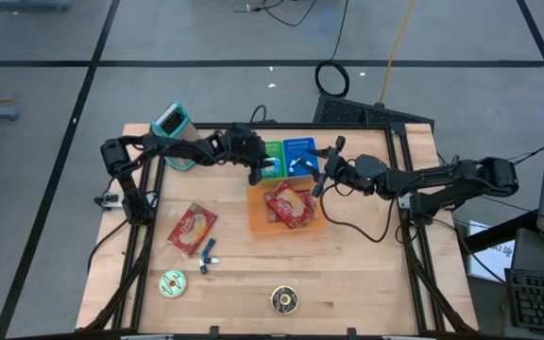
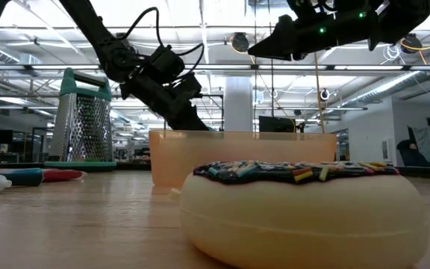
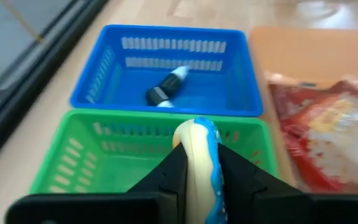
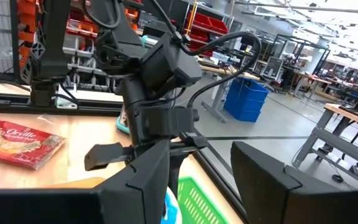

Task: Pick & Place Food Item
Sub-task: Put the blue doughnut into the green bin

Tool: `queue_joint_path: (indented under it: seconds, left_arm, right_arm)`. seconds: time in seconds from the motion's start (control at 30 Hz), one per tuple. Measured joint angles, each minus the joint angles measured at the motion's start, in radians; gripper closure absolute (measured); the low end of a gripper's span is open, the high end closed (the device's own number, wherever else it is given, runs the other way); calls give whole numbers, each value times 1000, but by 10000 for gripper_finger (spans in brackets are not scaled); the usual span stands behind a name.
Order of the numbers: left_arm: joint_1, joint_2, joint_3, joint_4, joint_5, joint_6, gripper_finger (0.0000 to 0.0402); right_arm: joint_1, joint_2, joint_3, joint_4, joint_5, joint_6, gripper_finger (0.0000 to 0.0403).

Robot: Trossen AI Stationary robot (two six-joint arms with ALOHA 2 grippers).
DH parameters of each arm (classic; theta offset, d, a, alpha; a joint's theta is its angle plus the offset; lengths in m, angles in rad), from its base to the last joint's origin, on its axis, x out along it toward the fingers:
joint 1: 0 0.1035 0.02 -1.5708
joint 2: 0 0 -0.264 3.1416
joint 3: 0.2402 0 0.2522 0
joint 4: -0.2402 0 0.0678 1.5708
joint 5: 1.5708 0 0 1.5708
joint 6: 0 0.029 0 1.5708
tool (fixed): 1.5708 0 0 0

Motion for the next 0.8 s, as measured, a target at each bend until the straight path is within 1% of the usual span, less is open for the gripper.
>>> queue_joint_path:
  seconds: [0.13, 0.33, 0.5, 0.63, 0.8]
  left_arm:
    - [-13, 0, 0, -6, -75, 1, 295]
    - [-26, 0, 0, -27, -185, -3, 227]
    - [-32, 0, 0, -23, -236, -13, 178]
    - [-31, 0, 0, -21, -295, -24, 153]
    - [-30, -1, 0, -10, -386, 4, 134]
  right_arm:
    - [-2, 0, 0, 0, 0, 0, 241]
    - [-2, 0, 0, 0, 0, 0, 243]
    - [-2, 0, 0, 0, 0, 1, 241]
    - [-2, 0, 0, -1, 0, 1, 243]
    - [-2, 0, 0, -1, 0, 1, 241]
